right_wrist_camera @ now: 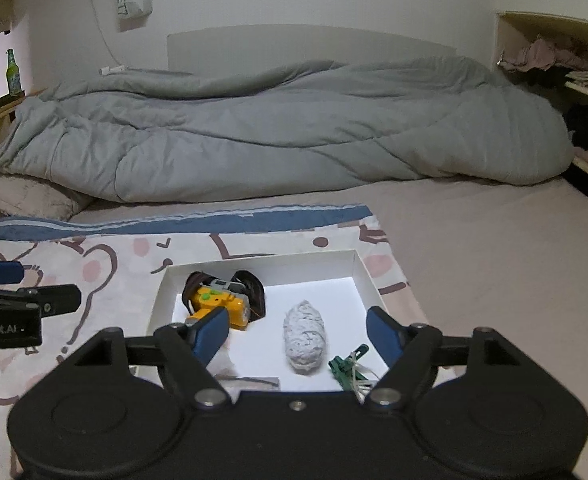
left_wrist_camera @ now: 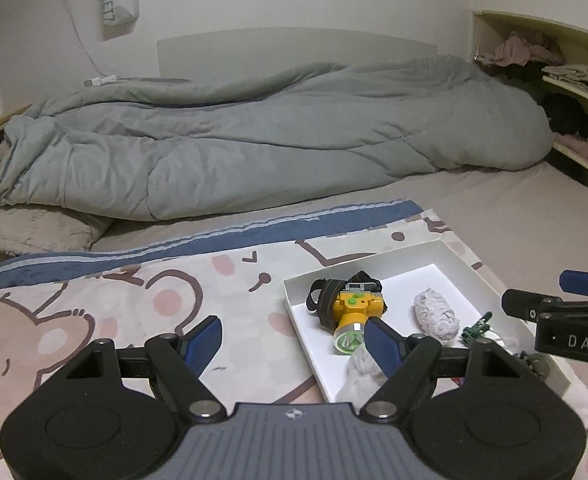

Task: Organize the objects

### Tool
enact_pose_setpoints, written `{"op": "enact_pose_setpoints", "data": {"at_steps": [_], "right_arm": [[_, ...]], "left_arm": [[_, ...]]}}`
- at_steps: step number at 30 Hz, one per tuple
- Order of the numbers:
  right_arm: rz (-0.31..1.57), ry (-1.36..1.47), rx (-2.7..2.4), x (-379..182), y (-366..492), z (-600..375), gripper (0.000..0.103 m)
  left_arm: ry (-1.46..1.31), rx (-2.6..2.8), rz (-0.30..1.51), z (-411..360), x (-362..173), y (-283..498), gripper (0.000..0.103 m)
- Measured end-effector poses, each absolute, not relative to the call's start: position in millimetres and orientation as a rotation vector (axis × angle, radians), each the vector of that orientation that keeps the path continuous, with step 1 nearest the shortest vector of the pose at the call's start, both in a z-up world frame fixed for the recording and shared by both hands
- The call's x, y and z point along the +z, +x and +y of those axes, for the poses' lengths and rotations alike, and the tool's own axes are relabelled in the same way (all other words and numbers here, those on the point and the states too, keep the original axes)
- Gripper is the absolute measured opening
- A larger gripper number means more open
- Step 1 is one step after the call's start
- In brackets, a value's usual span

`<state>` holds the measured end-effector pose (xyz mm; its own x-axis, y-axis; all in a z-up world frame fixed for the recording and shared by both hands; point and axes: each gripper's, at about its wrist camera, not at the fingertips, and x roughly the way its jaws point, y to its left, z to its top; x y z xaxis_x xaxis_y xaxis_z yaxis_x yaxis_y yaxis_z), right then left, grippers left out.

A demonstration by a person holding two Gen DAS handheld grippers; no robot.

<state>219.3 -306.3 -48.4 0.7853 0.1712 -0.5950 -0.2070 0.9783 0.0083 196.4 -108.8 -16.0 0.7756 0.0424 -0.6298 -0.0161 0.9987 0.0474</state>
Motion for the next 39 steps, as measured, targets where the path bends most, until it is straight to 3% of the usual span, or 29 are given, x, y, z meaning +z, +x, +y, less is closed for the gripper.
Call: {"op": "enact_pose_setpoints", "data": {"at_steps": [20, 39], "right_arm": [[0.597, -0.058, 0.168, -5, 131, -309, 0.082], [0.587, -0.087, 0.116, -10, 66, -311, 0.103]], "left_arm": [[0.011, 0.019, 0.646, -88, 16, 110, 0.093], [0.020, -0.002, 0.668, -80, -1, 69, 0.102]]}}
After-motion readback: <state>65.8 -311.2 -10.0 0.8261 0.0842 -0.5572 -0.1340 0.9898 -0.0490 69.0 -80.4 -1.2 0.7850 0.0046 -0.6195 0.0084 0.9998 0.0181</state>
